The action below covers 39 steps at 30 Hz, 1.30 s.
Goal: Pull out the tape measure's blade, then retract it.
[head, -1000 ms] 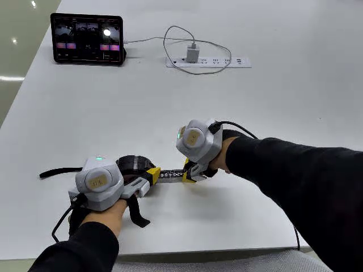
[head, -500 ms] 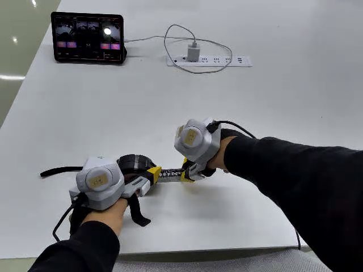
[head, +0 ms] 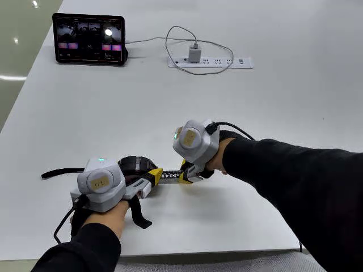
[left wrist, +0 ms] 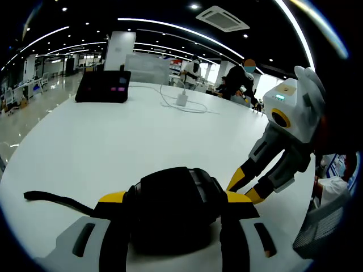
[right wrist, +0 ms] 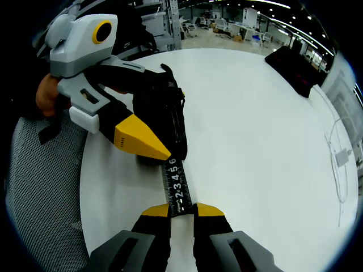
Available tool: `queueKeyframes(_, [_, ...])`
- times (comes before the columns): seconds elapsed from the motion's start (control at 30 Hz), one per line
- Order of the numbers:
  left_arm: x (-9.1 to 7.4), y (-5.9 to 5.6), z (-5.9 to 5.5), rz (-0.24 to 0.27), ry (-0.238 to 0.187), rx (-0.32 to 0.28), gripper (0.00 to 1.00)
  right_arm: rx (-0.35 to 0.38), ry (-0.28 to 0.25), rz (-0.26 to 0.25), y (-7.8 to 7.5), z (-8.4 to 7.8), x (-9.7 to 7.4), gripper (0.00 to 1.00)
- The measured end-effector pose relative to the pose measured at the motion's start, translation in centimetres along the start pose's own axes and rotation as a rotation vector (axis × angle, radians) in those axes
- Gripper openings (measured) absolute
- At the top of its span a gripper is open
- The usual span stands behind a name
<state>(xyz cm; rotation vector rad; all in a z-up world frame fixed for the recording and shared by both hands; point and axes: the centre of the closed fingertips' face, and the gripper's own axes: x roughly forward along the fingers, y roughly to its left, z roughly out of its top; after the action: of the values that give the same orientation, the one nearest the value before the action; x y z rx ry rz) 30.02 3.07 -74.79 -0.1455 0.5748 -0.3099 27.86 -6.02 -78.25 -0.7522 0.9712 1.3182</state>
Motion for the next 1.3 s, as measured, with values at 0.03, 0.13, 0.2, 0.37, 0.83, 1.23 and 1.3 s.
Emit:
queueKeyframes(0.03, [0.0,0.0,0.0,0.0,0.0,0.0,0.6,-0.003,0.0,0.0,0.0,0.0,0.0,0.11])
queueKeyframes(0.13, [0.0,0.0,0.0,-0.001,0.0,-0.002,0.6,-0.005,-0.002,0.001,0.0,0.2,0.1,0.11])
queueKeyframes(0.2, [0.0,0.0,0.0,-0.002,0.0,-0.003,0.6,-0.008,-0.002,-0.001,0.1,0.3,0.2,0.11])
queueKeyframes(0.37, [0.0,0.0,0.0,-0.004,0.0,-0.005,0.6,-0.007,-0.002,-0.001,0.1,0.5,0.3,0.11])
queueKeyframes(0.83, [0.0,0.1,0.0,-0.008,0.0,-0.015,0.6,-0.001,-0.004,0.0,0.2,1.0,0.5,0.11])
queueKeyframes(1.23, [0.0,0.1,-0.1,-0.015,0.007,-0.022,0.6,0.0,-0.006,-0.002,0.4,1.4,0.7,0.11])
queueKeyframes(1.3, [0.0,0.1,-0.1,-0.015,0.008,-0.023,0.6,-0.001,-0.007,-0.001,0.4,1.4,0.7,0.11])
